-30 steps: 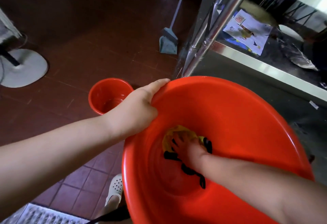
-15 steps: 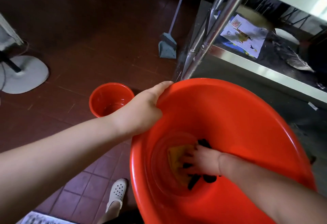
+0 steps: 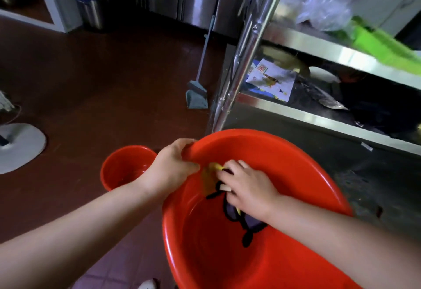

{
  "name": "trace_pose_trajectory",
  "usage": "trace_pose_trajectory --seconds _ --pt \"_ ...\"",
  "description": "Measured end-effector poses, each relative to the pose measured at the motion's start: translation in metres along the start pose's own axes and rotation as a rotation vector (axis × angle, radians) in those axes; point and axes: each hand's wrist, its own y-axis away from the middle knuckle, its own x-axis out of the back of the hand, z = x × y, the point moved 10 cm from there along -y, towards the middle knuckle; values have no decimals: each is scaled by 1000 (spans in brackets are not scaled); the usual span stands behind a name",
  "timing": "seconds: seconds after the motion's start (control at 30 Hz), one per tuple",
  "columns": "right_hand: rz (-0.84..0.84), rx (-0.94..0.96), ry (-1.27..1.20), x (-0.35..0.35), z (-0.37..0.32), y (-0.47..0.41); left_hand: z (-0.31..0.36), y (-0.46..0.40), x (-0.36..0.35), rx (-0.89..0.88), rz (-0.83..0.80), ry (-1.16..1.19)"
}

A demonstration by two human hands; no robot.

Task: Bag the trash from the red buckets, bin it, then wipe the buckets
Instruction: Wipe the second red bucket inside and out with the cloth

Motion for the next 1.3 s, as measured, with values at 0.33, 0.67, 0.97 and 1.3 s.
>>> trace_pose_trajectory --seconds 0.33,0.67,0.97,1.3 --pt "480 -388 -184 130 69 18 4 4 -4 46 28 14" --pt "-27 -29 81 50 30 -33 4 5 0 40 19 11" --pt "140 11 181 53 15 -72 2 6 1 80 4 41" --pt "58 -327 225 42 107 -27 7 34 -6 53 32 136"
